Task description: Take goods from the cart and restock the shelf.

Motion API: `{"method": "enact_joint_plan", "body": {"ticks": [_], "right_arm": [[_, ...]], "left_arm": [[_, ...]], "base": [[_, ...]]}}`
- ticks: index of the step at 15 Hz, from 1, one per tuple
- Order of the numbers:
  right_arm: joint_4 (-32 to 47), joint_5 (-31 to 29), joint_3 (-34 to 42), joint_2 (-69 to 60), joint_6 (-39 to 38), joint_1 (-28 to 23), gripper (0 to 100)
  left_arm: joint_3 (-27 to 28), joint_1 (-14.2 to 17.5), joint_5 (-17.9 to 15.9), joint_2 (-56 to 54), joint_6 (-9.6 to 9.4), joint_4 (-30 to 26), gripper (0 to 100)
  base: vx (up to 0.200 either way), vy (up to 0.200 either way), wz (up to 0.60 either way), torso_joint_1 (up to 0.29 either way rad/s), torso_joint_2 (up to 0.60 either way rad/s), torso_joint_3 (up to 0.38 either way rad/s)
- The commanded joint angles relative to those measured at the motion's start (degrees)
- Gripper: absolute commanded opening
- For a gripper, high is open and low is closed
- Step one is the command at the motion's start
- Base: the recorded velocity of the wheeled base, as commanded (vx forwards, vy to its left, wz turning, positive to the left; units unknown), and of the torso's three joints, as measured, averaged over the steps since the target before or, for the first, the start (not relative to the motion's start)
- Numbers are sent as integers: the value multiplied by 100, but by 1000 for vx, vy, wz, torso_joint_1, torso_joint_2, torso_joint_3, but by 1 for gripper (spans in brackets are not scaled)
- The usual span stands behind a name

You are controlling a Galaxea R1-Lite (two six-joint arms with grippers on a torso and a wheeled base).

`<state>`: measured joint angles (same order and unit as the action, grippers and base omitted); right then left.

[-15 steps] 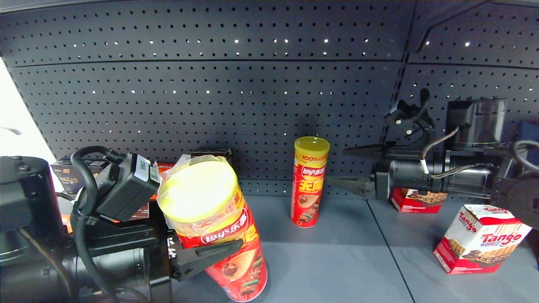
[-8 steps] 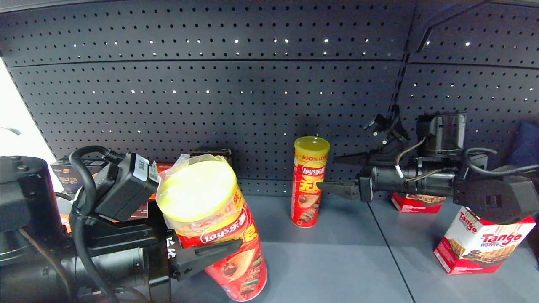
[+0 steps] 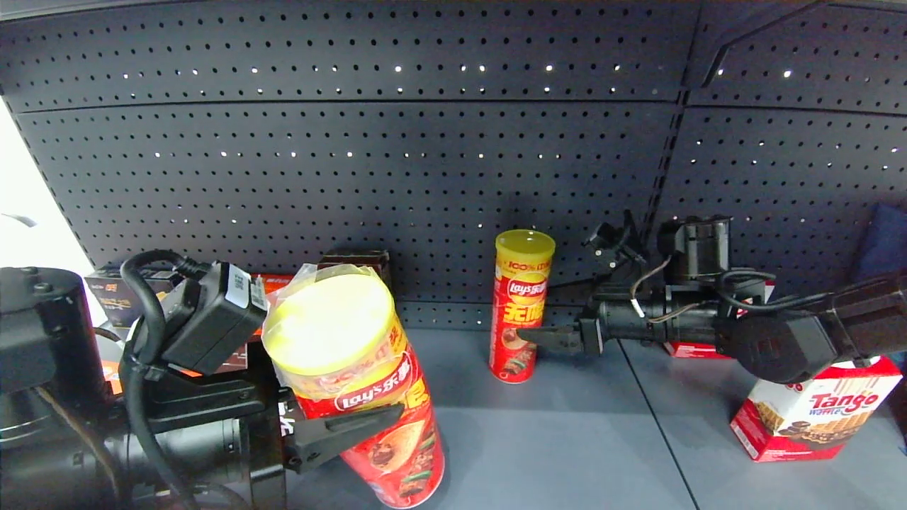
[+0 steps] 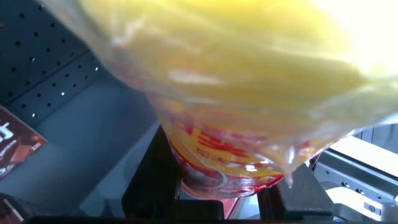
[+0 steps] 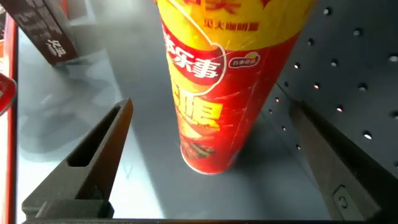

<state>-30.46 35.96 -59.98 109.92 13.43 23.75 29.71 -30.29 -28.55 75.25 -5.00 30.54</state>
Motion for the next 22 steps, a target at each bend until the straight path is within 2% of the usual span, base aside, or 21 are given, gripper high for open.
{"method": "enact_joint_plan", "body": {"ticks": [1, 17, 18, 22], "right_arm": [[-47, 7, -32, 214, 1, 33, 100], [-153, 16, -260, 759, 1, 200, 100], [-162, 16, -260, 776, 1, 200, 0], [-153, -28, -269, 785, -7, 209, 0]], "left_arm": [[-9, 15, -1, -2, -1, 5, 0], [-167, 15, 7, -19, -19, 5, 0], [-167, 15, 7, -19, -19, 5, 0], [-167, 15, 7, -37, -1, 5, 0]], "base": [[0, 0, 0, 0, 0, 0], [0, 0, 0, 0, 0, 0], [0, 0, 0, 0, 0, 0], [0, 0, 0, 0, 0, 0]]}}
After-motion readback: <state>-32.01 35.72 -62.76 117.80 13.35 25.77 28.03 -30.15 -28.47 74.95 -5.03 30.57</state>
